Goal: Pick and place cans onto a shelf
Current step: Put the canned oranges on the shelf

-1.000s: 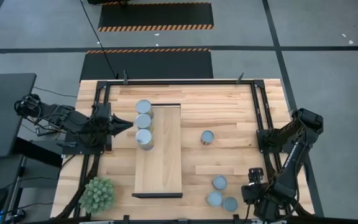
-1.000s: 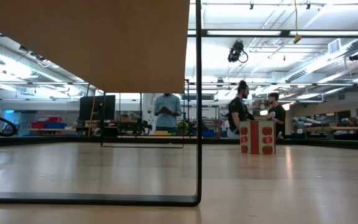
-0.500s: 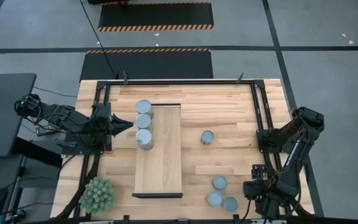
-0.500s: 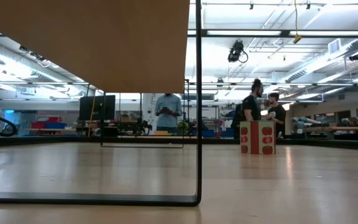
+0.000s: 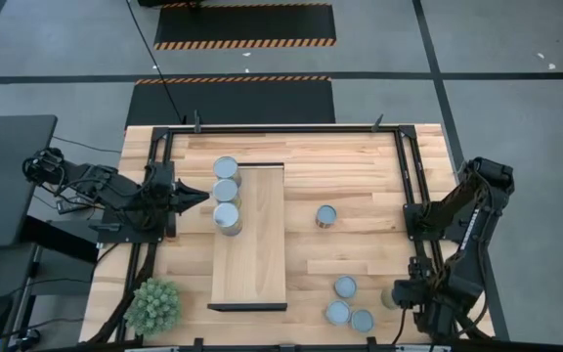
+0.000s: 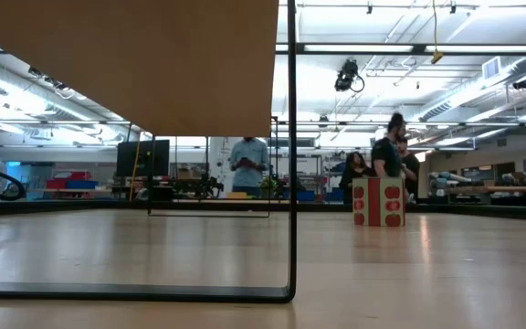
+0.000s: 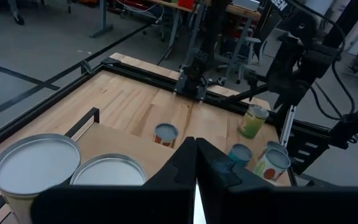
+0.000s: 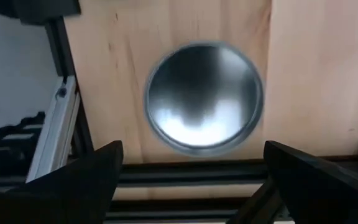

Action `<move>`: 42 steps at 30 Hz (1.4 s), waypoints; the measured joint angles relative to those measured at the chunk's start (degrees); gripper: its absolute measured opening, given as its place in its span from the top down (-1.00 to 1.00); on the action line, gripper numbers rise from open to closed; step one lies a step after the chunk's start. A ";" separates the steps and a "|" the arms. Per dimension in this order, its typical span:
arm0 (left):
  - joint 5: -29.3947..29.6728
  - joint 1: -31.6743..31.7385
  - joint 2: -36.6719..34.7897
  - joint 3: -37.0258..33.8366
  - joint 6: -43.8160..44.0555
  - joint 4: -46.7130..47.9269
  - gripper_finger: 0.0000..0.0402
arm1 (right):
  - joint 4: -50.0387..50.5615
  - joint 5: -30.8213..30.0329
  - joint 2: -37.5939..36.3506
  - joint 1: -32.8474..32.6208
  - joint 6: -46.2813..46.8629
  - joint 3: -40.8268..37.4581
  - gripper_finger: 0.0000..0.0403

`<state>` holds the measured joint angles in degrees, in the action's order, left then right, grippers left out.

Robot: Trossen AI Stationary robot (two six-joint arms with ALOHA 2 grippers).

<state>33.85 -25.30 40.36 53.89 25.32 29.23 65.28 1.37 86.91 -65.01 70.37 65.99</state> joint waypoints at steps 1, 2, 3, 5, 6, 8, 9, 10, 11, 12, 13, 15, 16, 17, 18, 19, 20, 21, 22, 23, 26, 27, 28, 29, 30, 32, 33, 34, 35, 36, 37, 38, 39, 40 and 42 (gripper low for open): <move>0.00 0.00 0.00 0.00 0.00 0.00 0.92 | -0.90 0.31 -0.21 0.00 0.14 -0.94 -0.97; 0.00 -0.01 0.00 0.00 0.03 0.00 0.92 | -2.00 0.74 -0.33 0.00 0.24 -1.86 -0.97; 0.00 0.00 0.00 0.00 0.34 0.00 0.92 | -3.04 1.06 -0.35 0.00 0.24 -2.69 -0.97; -0.02 -0.01 0.00 0.02 1.14 0.02 0.92 | -4.03 1.26 -0.11 0.06 0.16 -3.84 -0.97; -0.04 0.00 0.00 0.02 1.39 0.02 0.92 | -4.02 1.26 0.09 0.22 0.20 -4.26 -0.97; -0.07 0.00 0.00 0.02 1.51 0.04 0.92 | -4.27 1.27 0.20 0.63 0.39 -5.18 -0.98; -0.07 0.00 0.00 0.02 1.50 0.04 0.92 | -4.45 1.27 0.19 0.94 0.41 -5.51 -0.98; -0.08 0.00 0.00 0.02 1.48 0.05 0.92 | -4.92 1.27 0.20 1.22 0.37 -5.82 -0.98; -0.07 0.00 0.00 0.02 1.45 0.07 0.92 | -5.52 1.24 0.20 1.51 0.16 -6.12 -0.98; -0.07 0.00 0.00 0.02 1.34 0.09 0.92 | -6.32 1.07 0.20 1.80 -0.14 -6.41 -0.98; -0.05 -0.02 0.00 0.04 1.25 0.07 0.92 | -7.35 0.58 0.20 2.07 -0.35 -6.68 -0.98; -0.04 0.00 0.00 0.04 1.21 0.12 0.92 | -9.16 -0.79 0.20 2.51 -0.54 -7.33 -0.99; -0.04 -0.01 0.00 0.04 1.20 0.13 0.92 | -10.01 -1.40 0.20 2.70 -0.54 -7.75 -0.99; -0.04 0.00 0.00 0.04 1.19 0.16 0.92 | -10.93 -1.98 0.19 2.88 -0.69 -8.24 -0.98; -0.04 0.00 0.00 0.04 1.20 0.23 0.92 | -12.26 -2.33 0.20 3.01 -1.03 -8.89 -0.98; -0.04 -0.01 0.00 0.04 1.19 0.23 0.92 | -13.51 -2.64 0.20 3.06 -1.31 -9.64 -0.98; -0.04 0.00 0.00 0.04 1.20 0.22 0.92 | -14.47 -2.86 0.20 3.06 -1.63 -10.41 -0.98; -0.04 0.00 0.00 0.04 1.18 0.24 0.92 | -15.29 -2.84 0.20 3.05 -2.00 -11.14 -0.98; -0.04 0.00 0.00 0.04 1.16 0.22 0.92 | -15.98 -2.84 0.20 3.02 -2.62 -11.82 -0.98; -0.03 0.00 0.01 0.04 1.13 0.22 0.92 | -16.48 -2.84 0.20 3.02 -3.21 -12.35 -0.98; 0.00 0.00 0.00 0.04 1.01 0.21 0.92 | -17.41 -2.86 0.20 3.06 -5.46 -13.64 -0.94; 0.00 -0.01 0.00 0.04 0.99 0.22 0.92 | -17.85 -2.94 0.20 3.04 -6.67 -14.08 -0.91; 0.02 0.00 0.00 0.04 0.72 0.22 0.92 | -18.20 -3.24 0.20 3.03 -8.06 -14.37 -0.87; 0.02 -0.01 0.00 0.04 -0.05 0.22 0.92 | -18.38 -3.64 0.20 3.02 -9.45 -14.56 -0.83; 0.02 -0.02 0.00 0.04 -0.67 0.22 0.92 | -18.44 -3.92 0.20 3.12 -10.68 -14.69 -0.78; 0.02 0.00 0.02 0.04 -1.90 0.20 0.92 | -18.47 -3.96 0.20 3.60 -12.73 -14.70 -0.67; 0.00 -0.02 0.00 0.04 -1.99 0.22 0.92 | -18.47 -3.74 0.13 3.95 -13.77 -14.69 -0.63; 0.02 0.00 0.00 0.04 -1.99 0.20 0.92 | -18.44 -3.24 0.07 4.41 -14.89 -14.64 -0.58; 0.02 -0.01 0.00 0.04 -2.04 0.20 0.92 | -18.35 -2.76 0.07 4.94 -16.11 -14.44 -0.55; 0.02 0.00 0.00 0.04 -2.20 0.21 0.92 | -18.08 -2.36 0.07 5.46 -17.45 -14.16 -0.52; 0.03 -0.01 0.00 0.04 -2.45 0.20 0.92 | -17.49 -1.87 0.07 6.00 -18.93 -13.72 -0.52; 0.06 0.00 0.00 0.04 -2.46 0.20 0.92 | -16.58 -1.71 0.07 6.64 -20.34 -13.22 -0.52; 0.13 -0.02 0.00 0.04 -2.38 0.19 0.92 | -15.01 -1.53 0.07 7.42 -21.30 -12.63 -0.52; 0.15 -0.02 0.00 0.05 -1.90 0.15 0.92 | -12.86 -1.50 0.07 8.19 -21.94 -11.99 -0.53; 0.20 -0.02 0.02 0.30 -0.31 0.24 0.92 | -8.36 -1.73 -0.16 9.89 -22.91 -10.38 -0.56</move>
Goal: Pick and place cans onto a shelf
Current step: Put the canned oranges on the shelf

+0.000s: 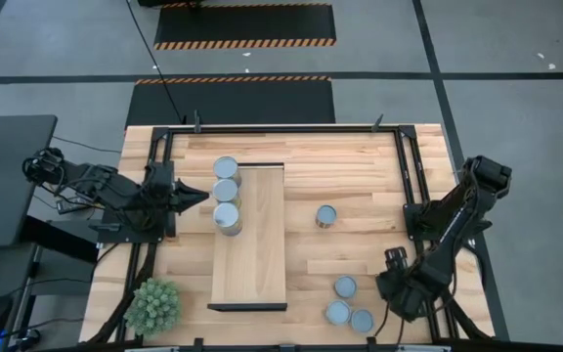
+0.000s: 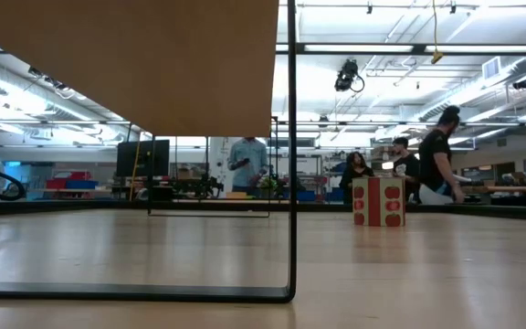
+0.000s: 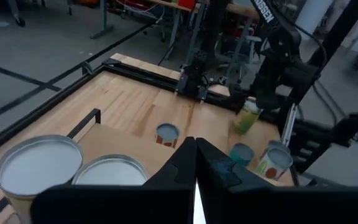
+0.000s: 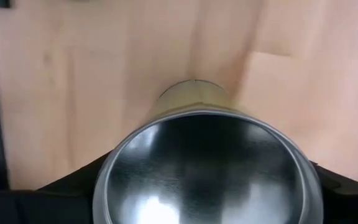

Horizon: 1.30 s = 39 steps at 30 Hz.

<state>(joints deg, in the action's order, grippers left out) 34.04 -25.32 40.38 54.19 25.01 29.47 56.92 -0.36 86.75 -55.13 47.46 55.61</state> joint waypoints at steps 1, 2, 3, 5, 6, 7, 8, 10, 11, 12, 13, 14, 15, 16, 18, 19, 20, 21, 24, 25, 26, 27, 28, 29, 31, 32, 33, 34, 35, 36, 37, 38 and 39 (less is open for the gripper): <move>0.02 0.00 0.00 0.38 0.69 0.02 0.92 | 2.02 -0.09 -0.36 1.04 -0.96 0.88 -0.57; 0.00 0.02 0.00 0.87 1.47 -0.03 0.92 | 3.85 -0.11 -0.76 1.98 -2.20 1.76 -0.57; 0.02 0.14 -0.01 1.40 2.07 -0.07 0.92 | 5.59 -0.26 -1.23 3.08 -3.63 2.71 -0.57; 0.03 0.64 0.00 2.37 3.35 0.04 0.92 | 8.14 -0.60 -2.11 5.33 -6.28 4.61 -0.57; 0.02 0.97 0.00 2.79 4.03 0.15 0.92 | 9.21 -0.81 -2.64 6.62 -7.69 5.58 -0.57; -0.04 1.27 0.00 3.25 4.51 0.49 0.92 | 10.63 -1.12 -3.10 7.97 -8.94 6.66 -0.57; -0.21 1.57 0.00 3.67 4.88 0.67 0.92 | 11.93 -1.33 -3.55 9.47 -10.28 7.75 -0.56; -0.64 2.18 0.11 4.77 5.73 1.75 0.92 | 13.94 -2.08 -4.47 12.79 -12.67 10.21 -0.56; -0.75 2.44 0.11 5.11 5.86 2.39 0.92 | 14.88 -2.82 -4.89 14.42 -13.54 11.58 -0.56; -0.78 2.65 0.11 5.16 5.89 2.51 0.92 | 15.70 -3.55 -5.27 16.16 -14.32 12.98 -0.56; -0.79 2.75 0.10 5.16 5.89 2.51 0.92 | 16.13 -4.25 -5.48 17.79 -15.06 14.33 -0.56; -0.79 2.82 0.11 5.16 5.89 2.50 0.92 | 16.37 -4.82 -5.54 19.47 -15.96 15.72 -0.56; -0.81 2.92 0.11 5.16 5.91 2.54 0.92 | 16.39 -4.97 -5.54 21.16 -16.97 17.06 -0.56; -0.81 3.01 0.11 5.16 5.93 2.50 0.92 | 16.38 -5.07 -5.44 22.59 -18.01 18.43 -0.56; -0.81 3.02 0.11 5.16 5.97 2.24 0.92 | 15.97 -5.16 -5.30 25.23 -20.22 20.91 -0.56; -0.81 3.02 0.16 5.16 5.99 2.15 0.92 | 15.65 -5.24 -5.00 26.42 -20.96 22.03 -0.56; -0.81 3.02 0.28 5.16 6.08 2.14 0.92 | 15.51 -5.33 -4.49 27.64 -21.86 23.28 -0.56; -0.81 3.04 0.43 5.16 6.33 2.14 0.92 | 15.44 -5.72 -3.92 28.55 -22.76 24.59 -0.56; -0.84 3.04 0.48 5.16 7.42 2.21 0.92 | 15.51 -6.18 -0.77 30.54 -26.80 29.77 -0.56; -0.83 3.04 0.48 5.16 7.48 2.25 0.92 | 15.51 -6.28 0.71 30.87 -28.40 31.78 -0.56; -0.83 3.04 0.48 5.16 7.52 2.26 0.92 | 15.47 -6.29 2.29 31.09 -29.87 33.83 -0.56; -0.83 3.04 0.48 5.16 7.53 2.27 0.92 | 15.67 -6.37 3.96 31.27 -31.21 35.97 -0.56; -0.83 3.04 0.48 5.16 7.63 2.36 0.92 | 15.71 -6.55 5.64 31.58 -32.28 38.15 -0.56; -0.81 3.04 0.48 5.16 8.16 2.43 0.92 | 15.75 -6.77 7.09 31.93 -33.00 40.46 -0.56; -0.59 3.04 0.11 5.16 9.86 2.84 0.92 | 16.21 -6.95 9.83 32.85 -33.98 45.12 -0.56; -0.49 3.04 -0.07 5.16 10.52 3.30 0.92 | 16.26 -7.07 11.19 33.22 -34.13 47.44 -0.56; -0.33 3.04 -0.14 5.16 10.89 3.57 0.92 | 16.23 -7.14 12.49 33.65 -34.21 49.69 -0.56; -0.33 3.04 -0.36 5.16 11.22 3.68 0.92 | 16.28 -7.22 13.75 34.05 -34.50 51.73 -0.56; -0.33 3.04 -0.44 5.16 11.63 3.91 0.92 | 16.40 -7.30 15.08 34.33 -35.04 53.81 -0.56; -0.35 3.04 -0.44 5.16 11.90 4.16 0.92 | 16.44 -7.29 16.26 34.56 -35.51 55.72 -0.56; -0.37 3.04 -0.43 5.16 11.90 4.24 0.92 | 16.44 -7.14 17.47 34.74 -35.69 57.50 -0.56; -0.37 3.04 -0.41 5.16 11.90 4.26 0.92 | 16.45 -6.76 18.67 34.98 -35.69 59.28 -0.56; -0.37 3.04 -0.39 5.16 11.88 4.28 0.92 | 16.43 -6.11 19.81 35.34 -35.65 60.85 -0.56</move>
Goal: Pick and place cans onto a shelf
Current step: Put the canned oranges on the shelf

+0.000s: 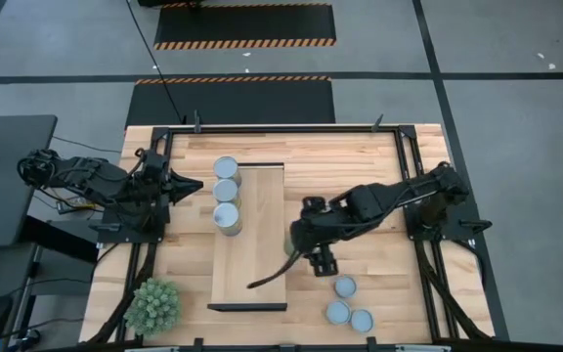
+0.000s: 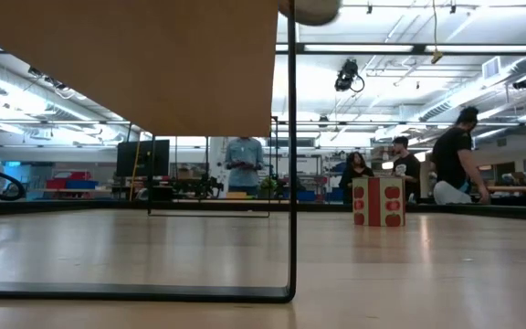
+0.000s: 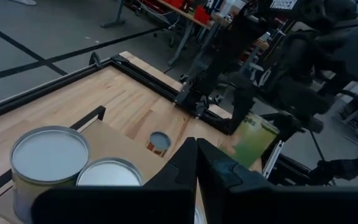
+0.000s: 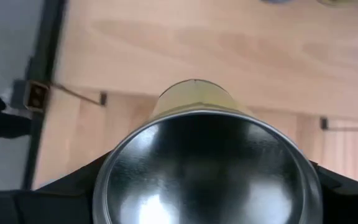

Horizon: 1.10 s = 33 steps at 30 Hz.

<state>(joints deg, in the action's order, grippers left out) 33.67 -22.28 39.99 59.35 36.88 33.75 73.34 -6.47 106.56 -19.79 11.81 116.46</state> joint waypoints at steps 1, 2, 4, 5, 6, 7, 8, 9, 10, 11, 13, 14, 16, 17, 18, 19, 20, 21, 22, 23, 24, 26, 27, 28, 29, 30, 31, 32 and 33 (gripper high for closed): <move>-0.02 0.00 0.00 0.00 0.02 0.03 0.92 | -0.20 0.78 1.11 0.34 0.00 1.40 -0.56; -0.01 0.00 -0.02 0.00 0.04 0.03 0.92 | -0.62 1.29 2.17 0.62 0.00 2.63 -0.56; -0.01 0.00 -0.02 0.00 0.04 0.13 0.92 | -2.19 1.53 3.95 1.00 0.10 4.60 -0.56; -0.02 0.00 0.00 0.00 0.04 0.38 0.92 | -3.04 1.52 4.63 1.13 0.16 5.38 -0.56; -0.02 0.00 0.00 -0.02 0.04 0.73 0.92 | -3.79 1.48 5.27 1.27 0.18 6.08 -0.56; -0.02 0.00 0.00 -0.02 0.04 0.85 0.92 | -4.46 1.56 5.90 1.39 0.25 6.77 -0.56; -0.02 0.00 0.00 -0.02 0.04 0.86 0.92 | -4.97 1.61 6.48 1.51 0.40 7.38 -0.56; -0.02 0.00 0.00 -0.02 0.04 0.88 0.92 | -4.97 1.70 7.15 1.56 0.40 8.03 -0.56; -0.02 0.00 0.00 -0.02 0.04 0.86 0.92 | -4.82 1.77 7.83 1.58 0.40 8.41 -0.56; -0.03 0.00 0.00 -0.02 0.04 0.87 0.92 | -4.77 1.84 8.32 1.68 0.40 8.46 -0.56; -0.02 0.00 0.00 -0.02 0.00 0.86 0.92 | -4.69 2.68 9.20 2.10 0.43 8.46 -0.56; -0.02 0.00 0.00 -0.02 0.00 0.88 0.92 | -4.66 3.26 9.67 2.43 0.62 8.46 -0.56; -0.02 0.00 0.00 -0.02 -0.02 0.88 0.92 | -4.69 4.23 10.00 2.94 1.36 8.45 -0.56; -0.02 0.00 0.00 -0.02 -0.01 0.86 0.92 | -5.04 4.48 10.33 3.22 1.50 8.45 -0.56; -0.04 0.00 0.00 -0.02 -0.02 0.86 0.92 | -5.78 4.60 10.45 3.50 1.50 8.46 -0.56; -0.02 0.00 0.00 -0.02 -0.02 0.86 0.92 | -6.07 4.65 10.46 3.68 1.46 8.46 -0.56; -0.04 0.00 0.00 -0.04 -0.02 0.87 0.92 | -5.99 4.79 10.68 3.81 1.26 8.46 -0.56; -0.03 0.00 0.00 -0.04 -0.04 0.88 0.92 | -6.38 5.26 10.78 3.98 1.20 8.46 -0.57; -0.03 0.00 0.00 -0.04 -0.03 0.88 0.92 | -6.92 5.79 10.84 4.17 1.12 8.46 -0.57; -0.04 0.00 0.02 -0.04 -0.04 0.93 0.92 | -7.19 6.29 11.02 4.29 1.00 8.46 -0.58; -0.04 0.00 0.00 -0.04 -0.04 0.97 0.92 | -7.31 6.47 11.33 4.49 0.70 8.47 -0.58; -0.04 0.00 0.06 -0.04 -0.04 1.04 0.92 | -7.21 6.55 11.68 4.71 0.32 8.39 -0.58; -0.04 0.00 0.09 -0.04 -0.03 1.16 0.92 | -7.31 6.51 11.72 4.75 0.22 8.16 -0.58; -0.04 -0.01 0.09 -0.04 -0.02 1.31 0.92 | -7.68 6.49 11.67 4.84 0.20 7.93 -0.58; -0.04 0.00 0.12 -0.04 -0.02 1.38 0.92 | -8.16 6.55 11.61 4.94 0.20 7.83 -0.58; -0.04 0.00 0.13 -0.04 -0.03 1.46 0.92 | -8.35 6.50 11.61 4.98 0.14 7.83 -0.58; -0.04 0.00 0.12 -0.04 -0.04 1.56 0.92 | -8.07 6.50 11.61 4.98 0.09 7.79 -0.59; -0.04 0.00 0.11 -0.04 -0.03 1.61 0.92 | -7.79 6.51 11.61 5.03 0.04 7.73 -0.59; -0.04 0.00 0.13 -0.04 -0.04 1.67 0.92 | -7.78 6.50 11.61 5.08 -0.05 7.72 -0.59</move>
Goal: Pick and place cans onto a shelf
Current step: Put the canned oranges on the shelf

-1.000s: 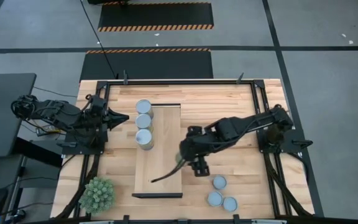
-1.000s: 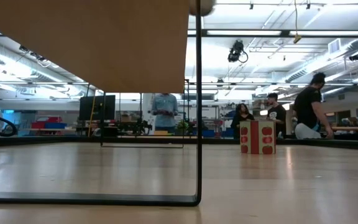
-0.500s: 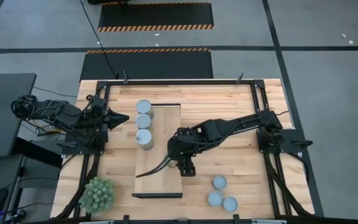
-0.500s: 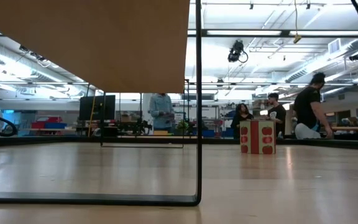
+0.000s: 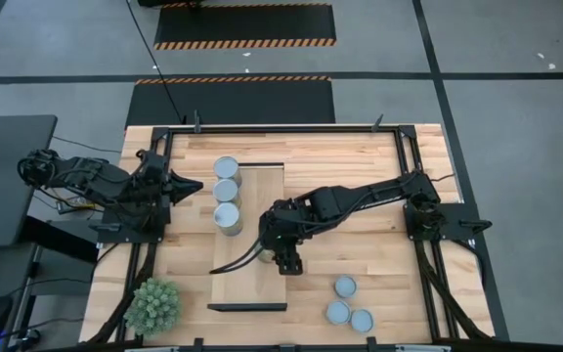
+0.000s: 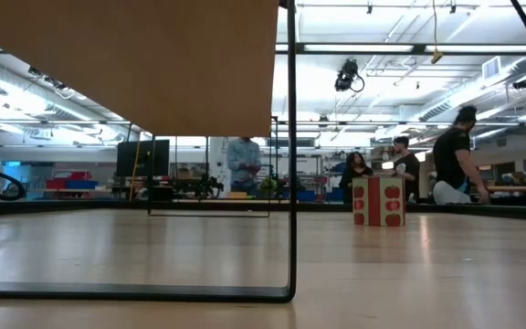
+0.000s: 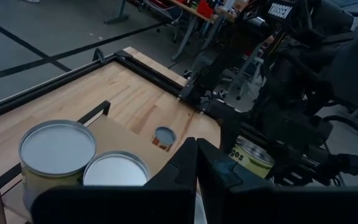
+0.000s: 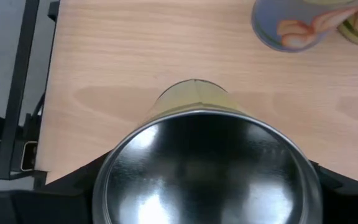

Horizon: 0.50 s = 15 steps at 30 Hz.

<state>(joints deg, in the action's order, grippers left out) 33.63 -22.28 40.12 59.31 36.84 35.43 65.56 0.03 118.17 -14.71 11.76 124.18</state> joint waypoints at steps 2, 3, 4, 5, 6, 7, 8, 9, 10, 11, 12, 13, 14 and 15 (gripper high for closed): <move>0.00 0.00 0.00 0.00 0.01 0.06 0.92 | -0.02 -0.08 0.00 0.04 -0.39 0.00 -0.59; 0.00 -0.02 0.00 0.00 0.00 0.06 0.92 | 0.04 -0.27 0.00 0.06 -0.66 0.00 -0.59; 0.00 0.00 0.00 0.00 0.02 0.06 0.92 | -0.04 -0.43 0.00 0.06 -1.17 0.00 -0.59; 0.00 0.00 0.00 0.00 0.02 0.06 0.92 | -0.11 -0.44 0.00 0.13 -1.62 0.00 -0.59; 0.00 0.00 0.00 -0.01 0.02 0.06 0.92 | -0.21 -0.40 0.00 0.20 -1.95 0.00 -0.59; 0.00 -0.01 0.00 0.00 0.00 0.06 0.92 | -0.38 -0.37 0.00 0.25 -2.43 0.00 -0.59; 0.00 0.00 0.00 0.00 0.00 0.06 0.92 | -0.46 -0.37 0.00 0.34 -2.74 0.00 -0.59; 0.00 0.00 0.00 -0.02 0.00 0.06 0.92 | -0.39 -0.37 0.00 0.45 -2.90 0.00 -0.60; 0.00 -0.02 0.00 -0.02 0.00 0.06 0.92 | -0.44 -0.37 0.00 0.56 -2.94 0.00 -0.62; 0.00 0.00 0.00 0.00 -0.02 0.06 0.92 | -0.68 -0.38 0.12 0.68 -2.96 0.00 -0.63; 0.00 0.00 0.00 -0.02 0.00 0.06 0.92 | -1.03 -0.33 0.35 0.84 -2.96 0.02 -0.65; 0.00 0.00 0.00 -0.01 -0.01 0.06 0.92 | -1.15 -0.13 0.53 0.97 -2.97 0.02 -0.67; 0.00 0.00 0.00 0.00 -0.02 0.06 0.92 | -1.01 0.11 0.85 1.02 -2.96 0.00 -0.69; 0.00 0.00 -0.01 0.00 0.00 0.06 0.92 | -1.19 0.56 1.27 1.04 -2.96 0.00 -0.72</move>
<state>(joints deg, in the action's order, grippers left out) 33.63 -22.28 40.11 59.31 36.84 35.48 64.37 0.59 119.44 -13.67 8.80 124.18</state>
